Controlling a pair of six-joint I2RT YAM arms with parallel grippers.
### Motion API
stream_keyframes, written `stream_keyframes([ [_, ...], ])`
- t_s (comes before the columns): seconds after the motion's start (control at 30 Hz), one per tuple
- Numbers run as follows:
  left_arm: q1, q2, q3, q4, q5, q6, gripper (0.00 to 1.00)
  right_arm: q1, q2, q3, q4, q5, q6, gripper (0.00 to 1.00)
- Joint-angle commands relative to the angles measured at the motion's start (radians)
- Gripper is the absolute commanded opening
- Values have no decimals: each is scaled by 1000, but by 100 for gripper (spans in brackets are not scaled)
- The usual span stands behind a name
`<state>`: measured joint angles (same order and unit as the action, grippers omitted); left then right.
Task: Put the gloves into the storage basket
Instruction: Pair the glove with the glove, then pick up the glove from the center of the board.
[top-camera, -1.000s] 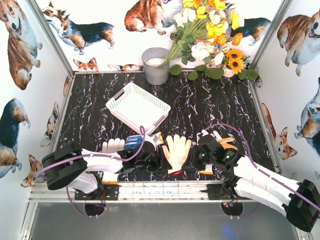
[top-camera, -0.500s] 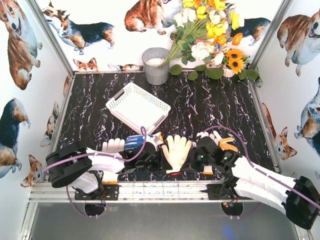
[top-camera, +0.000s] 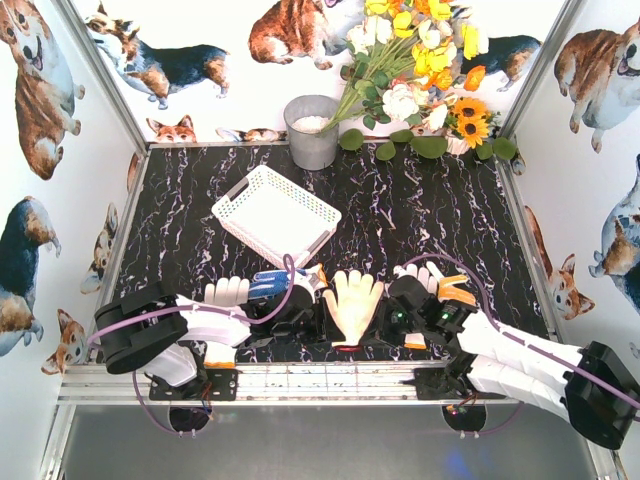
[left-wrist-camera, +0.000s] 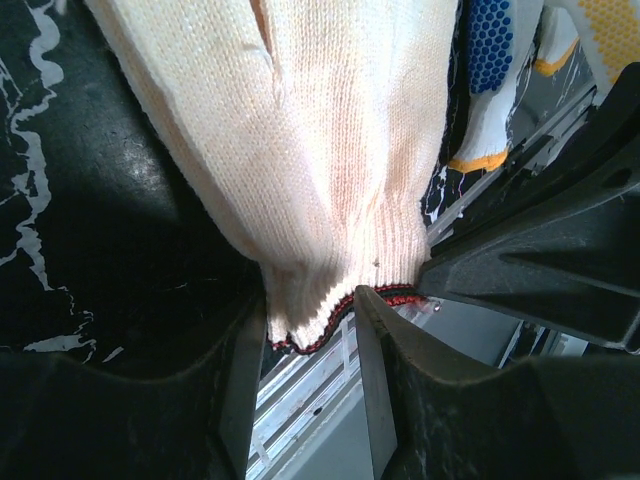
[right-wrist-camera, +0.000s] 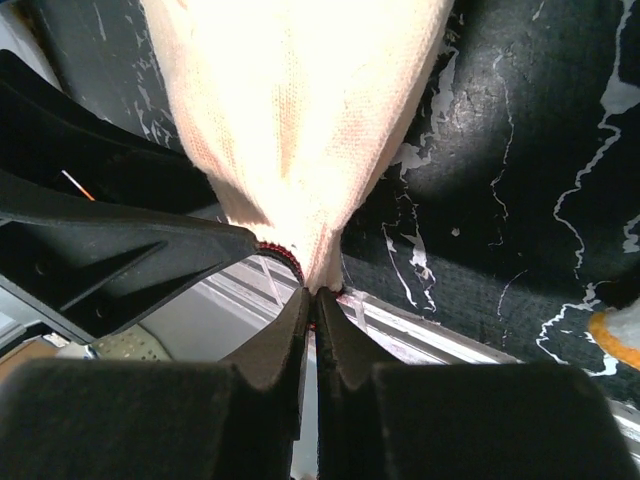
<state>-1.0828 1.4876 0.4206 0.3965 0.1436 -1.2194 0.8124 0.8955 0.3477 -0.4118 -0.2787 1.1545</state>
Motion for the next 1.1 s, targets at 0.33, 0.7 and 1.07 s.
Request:
stream_keyframes([
  [0.33,-14,6,-8,11,-10,-13,18,19,10,11,49,36,-2,2],
  [0.7,-14,-41,-45,-12,-25,-29,18,-23,-98,147,-211,139,-159,50],
  [1.07,-14,-7,-75,108,3,-68,38,-50,-100,-74,204,-11,46,61],
])
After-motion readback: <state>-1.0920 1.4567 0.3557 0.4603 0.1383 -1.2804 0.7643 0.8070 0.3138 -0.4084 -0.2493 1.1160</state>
